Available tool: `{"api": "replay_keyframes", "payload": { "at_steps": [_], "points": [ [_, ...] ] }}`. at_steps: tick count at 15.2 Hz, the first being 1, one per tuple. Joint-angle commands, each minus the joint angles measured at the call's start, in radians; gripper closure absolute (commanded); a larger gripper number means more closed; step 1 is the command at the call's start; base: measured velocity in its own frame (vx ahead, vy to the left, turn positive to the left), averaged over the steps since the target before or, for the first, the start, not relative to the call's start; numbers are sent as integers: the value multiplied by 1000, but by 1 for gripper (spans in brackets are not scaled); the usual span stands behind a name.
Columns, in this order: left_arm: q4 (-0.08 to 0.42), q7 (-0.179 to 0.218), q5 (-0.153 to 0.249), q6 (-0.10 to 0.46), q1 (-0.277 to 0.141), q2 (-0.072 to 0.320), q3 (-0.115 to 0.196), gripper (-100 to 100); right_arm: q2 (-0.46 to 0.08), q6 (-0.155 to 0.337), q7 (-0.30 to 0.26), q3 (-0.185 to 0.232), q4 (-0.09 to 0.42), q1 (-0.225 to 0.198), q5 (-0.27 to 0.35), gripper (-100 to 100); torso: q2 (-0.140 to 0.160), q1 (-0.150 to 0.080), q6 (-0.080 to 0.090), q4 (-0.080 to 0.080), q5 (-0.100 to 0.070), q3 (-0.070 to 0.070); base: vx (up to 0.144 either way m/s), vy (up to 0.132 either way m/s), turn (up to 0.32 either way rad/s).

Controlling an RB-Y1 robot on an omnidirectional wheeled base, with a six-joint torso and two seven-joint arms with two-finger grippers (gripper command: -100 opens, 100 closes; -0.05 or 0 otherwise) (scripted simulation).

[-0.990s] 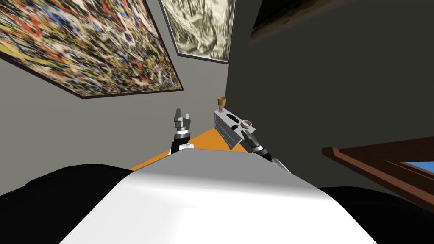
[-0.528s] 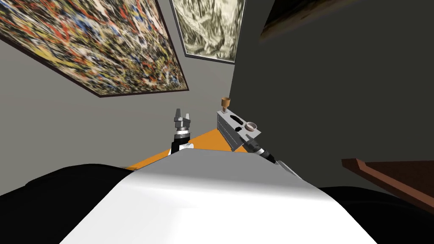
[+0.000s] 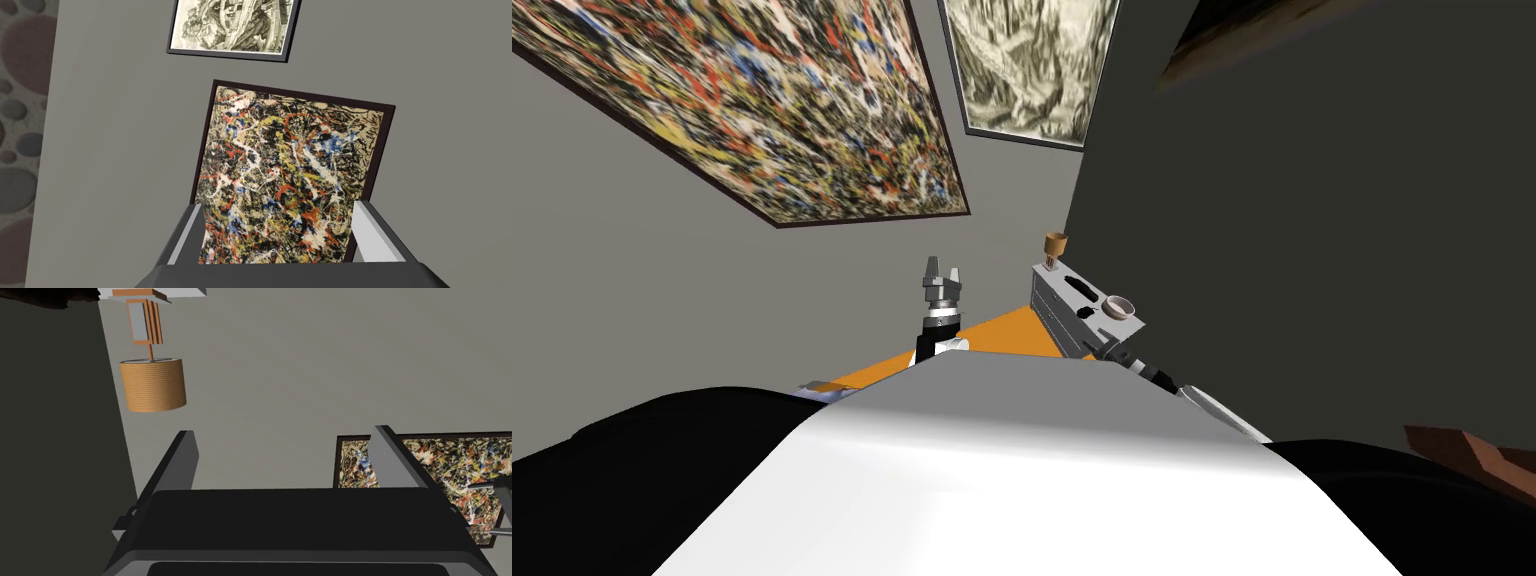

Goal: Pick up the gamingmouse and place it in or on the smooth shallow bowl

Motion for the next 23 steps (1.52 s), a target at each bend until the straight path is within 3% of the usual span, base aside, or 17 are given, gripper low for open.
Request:
{"api": "replay_keyframes", "payload": {
  "at_steps": [1, 2, 3, 9, 11, 12, 13, 16, 18, 23],
  "points": [
    [0, 0, 0, 0, 0, 0, 0, 0, -49, 15, 50, 14, 50, -2, 50, -100, 0, 0, 0, 0, 0, 0, 90, 54, 164],
    [0, 0, 0, 0, 0, 0, 0, 0, -49, 15, 59, 14, 52, -2, 50, -100, -1, 0, 0, 0, 0, 0, 93, 56, 141],
    [0, 0, 0, 0, 0, 0, 0, 0, -82, 23, 88, 19, 85, 2, 86, -100, -1, 1, 0, 0, 0, -1, 107, 65, 150],
    [0, 0, 0, 0, 0, 0, 0, 0, -165, 55, 207, 38, 193, 12, 191, -100, -4, 0, 0, -1, 0, -2, 122, 42, 118],
    [0, 0, 0, 0, 0, 0, 0, 0, -165, 55, 215, 38, 200, 12, 191, -100, -4, 1, 0, -1, 0, -2, 106, 47, 68],
    [0, 0, 0, 0, 0, 0, 0, 0, -187, 67, 249, 44, 237, 14, 226, -100, -2, 1, 0, -1, 0, -1, 107, 26, 65],
    [0, 0, 0, 0, 0, 0, 0, 0, -187, 67, 252, 44, 237, 14, 226, -100, -2, 0, 0, 0, 0, -1, 112, 35, 83],
    [0, 0, 0, 0, 0, 0, 0, 0, -225, 94, 311, 57, 307, 15, 293, -100, -3, 1, 0, -1, 0, -2, 127, 42, 109],
    [0, 0, 0, 0, 0, 0, 0, 0, -225, 94, 323, 57, 309, 15, 293, -100, -5, 0, 0, -1, 0, -3, 133, 18, 60],
    [0, 0, 0, 0, 0, 0, 0, 0, -266, 137, 419, 77, 412, 14, 387, -100, -4, -1, 0, -1, 0, -2, 133, 13, 83]
  ]
}}
